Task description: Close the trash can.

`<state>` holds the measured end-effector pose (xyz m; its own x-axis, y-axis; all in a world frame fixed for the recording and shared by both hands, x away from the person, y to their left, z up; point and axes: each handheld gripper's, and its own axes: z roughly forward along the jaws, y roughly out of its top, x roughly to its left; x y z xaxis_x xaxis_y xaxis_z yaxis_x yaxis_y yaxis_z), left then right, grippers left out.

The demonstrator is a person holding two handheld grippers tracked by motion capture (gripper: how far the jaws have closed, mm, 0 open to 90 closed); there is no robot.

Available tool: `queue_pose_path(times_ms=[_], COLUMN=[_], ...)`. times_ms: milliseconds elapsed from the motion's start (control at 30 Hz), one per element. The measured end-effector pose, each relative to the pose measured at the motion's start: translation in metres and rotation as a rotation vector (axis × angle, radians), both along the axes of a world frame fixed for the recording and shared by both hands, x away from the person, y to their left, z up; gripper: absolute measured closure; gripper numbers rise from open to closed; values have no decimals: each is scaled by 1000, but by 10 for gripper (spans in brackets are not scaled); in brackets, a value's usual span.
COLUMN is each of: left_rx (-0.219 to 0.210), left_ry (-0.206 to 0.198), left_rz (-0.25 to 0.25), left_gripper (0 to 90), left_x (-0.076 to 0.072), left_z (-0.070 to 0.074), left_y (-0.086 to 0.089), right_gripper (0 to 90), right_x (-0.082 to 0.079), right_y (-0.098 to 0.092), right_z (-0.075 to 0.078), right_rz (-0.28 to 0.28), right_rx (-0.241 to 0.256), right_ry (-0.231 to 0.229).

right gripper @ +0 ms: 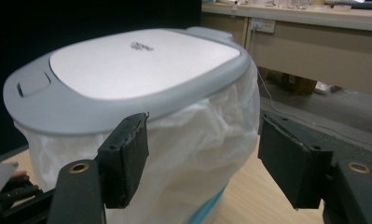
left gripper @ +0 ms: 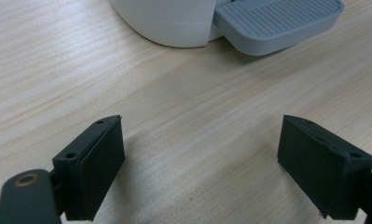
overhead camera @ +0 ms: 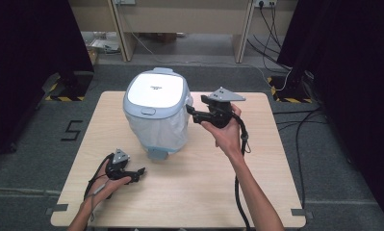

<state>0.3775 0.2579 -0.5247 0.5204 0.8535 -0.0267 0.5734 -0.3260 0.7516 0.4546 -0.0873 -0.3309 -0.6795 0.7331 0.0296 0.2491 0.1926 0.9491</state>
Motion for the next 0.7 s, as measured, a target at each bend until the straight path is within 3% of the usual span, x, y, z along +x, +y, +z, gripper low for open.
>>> queue_pose_path(times_ms=[467,700], left_rx=[0,0], left_ry=[0,0], left_rz=[0,1], left_gripper=[137,137], left_x=[0,0], left_z=[0,0], left_y=[0,0], right_gripper=[318,318], right_x=[-18,-25], right_y=[-20,-33], right_z=[-41,-66], right_rz=[-42,-60], right_rx=[-44,-38], right_ry=[28,61])
